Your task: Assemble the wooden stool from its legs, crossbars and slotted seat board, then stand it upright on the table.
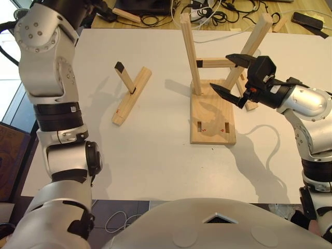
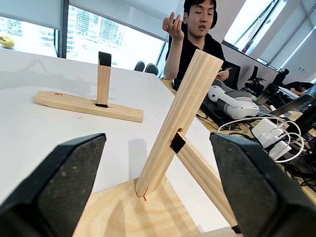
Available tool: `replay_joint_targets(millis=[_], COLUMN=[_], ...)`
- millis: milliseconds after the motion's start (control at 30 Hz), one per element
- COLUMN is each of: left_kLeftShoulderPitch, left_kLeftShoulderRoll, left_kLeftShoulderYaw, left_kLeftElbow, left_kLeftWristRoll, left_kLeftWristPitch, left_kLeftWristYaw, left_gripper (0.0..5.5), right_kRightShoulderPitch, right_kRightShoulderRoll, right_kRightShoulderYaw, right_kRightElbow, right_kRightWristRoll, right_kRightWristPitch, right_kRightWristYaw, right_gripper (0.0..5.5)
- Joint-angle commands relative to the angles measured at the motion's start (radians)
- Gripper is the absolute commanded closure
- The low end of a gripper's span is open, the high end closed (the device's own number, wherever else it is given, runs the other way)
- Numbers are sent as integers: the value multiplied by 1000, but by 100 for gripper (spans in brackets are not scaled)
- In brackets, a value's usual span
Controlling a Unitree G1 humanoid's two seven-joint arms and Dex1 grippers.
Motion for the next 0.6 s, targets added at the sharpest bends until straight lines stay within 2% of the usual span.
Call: replay_joint_targets(millis=[33,167,267,400,600], left_kLeftShoulderPitch=[173,220,178,115,47], left_kLeftShoulderRoll=[-96,-146,-143,-136,-108], left_kLeftShoulderYaw=[-43,-43,-26,-19,24], left_kLeftElbow=[256,623,686,518,186], left_kLeftWristRoll=[60,126,114,64,7], left_kLeftWristPitch=[-105,-296,-352,-319,-145], left_kLeftWristYaw=[30,113,121,81,108], left_gripper=[319,319,319,319,319], right_kRightShoulderPitch=[-12,-33,-33,-22,-21], right_kRightShoulderRoll=[4,2,-6,1,5], right_kRightShoulderYaw=[7,11,5,8,9], right_kRightElbow=[5,13,16,15,15], right_kRightWristRoll=[-6,0,3,-8,-11], right_kRightWristPitch=[-4,-2,-6,-11,-15], right_kRightWristYaw=[-1,8,14,4,-3], right_gripper=[161,161,161,161,161])
